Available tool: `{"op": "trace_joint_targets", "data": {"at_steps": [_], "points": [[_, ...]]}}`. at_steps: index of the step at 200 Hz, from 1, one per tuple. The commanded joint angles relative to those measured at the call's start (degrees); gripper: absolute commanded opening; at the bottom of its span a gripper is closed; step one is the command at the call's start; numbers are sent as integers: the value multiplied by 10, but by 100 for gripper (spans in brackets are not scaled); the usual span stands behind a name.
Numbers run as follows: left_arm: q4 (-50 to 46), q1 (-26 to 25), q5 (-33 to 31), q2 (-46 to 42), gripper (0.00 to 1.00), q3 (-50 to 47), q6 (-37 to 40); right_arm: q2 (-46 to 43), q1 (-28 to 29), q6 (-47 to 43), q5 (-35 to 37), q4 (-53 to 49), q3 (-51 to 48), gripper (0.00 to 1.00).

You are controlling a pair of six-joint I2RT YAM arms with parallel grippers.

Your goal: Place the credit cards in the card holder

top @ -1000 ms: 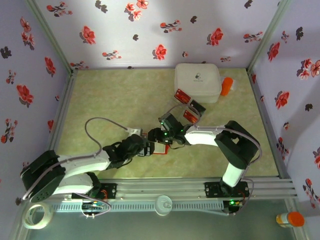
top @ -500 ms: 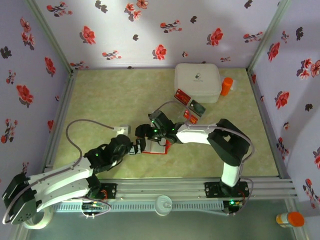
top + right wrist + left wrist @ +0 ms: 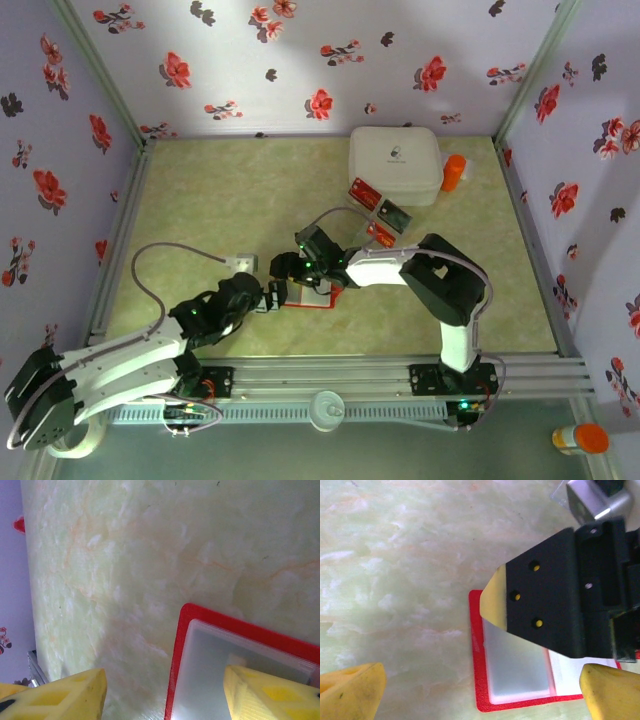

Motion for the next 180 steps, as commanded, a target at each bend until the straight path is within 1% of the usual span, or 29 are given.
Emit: {"op": "trace_joint_targets", "data": {"at_steps": [1, 44, 96, 142, 180], "points": [[22, 5, -12, 16, 100, -11, -5, -23, -5, 5, 3, -3, -10, 63], [47, 5, -5, 67, 100, -7, 6, -30, -11, 10, 5, 3, -17, 63], [82, 6, -6, 128, 100, -5, 18, -20, -12, 31, -2, 35, -26, 63], [100, 9, -15, 169, 100, -10, 13, -22, -13, 40, -5, 45, -25, 63], [93, 10, -22, 190, 100, -10, -2, -45, -24, 33, -10, 32, -18, 63]]}}
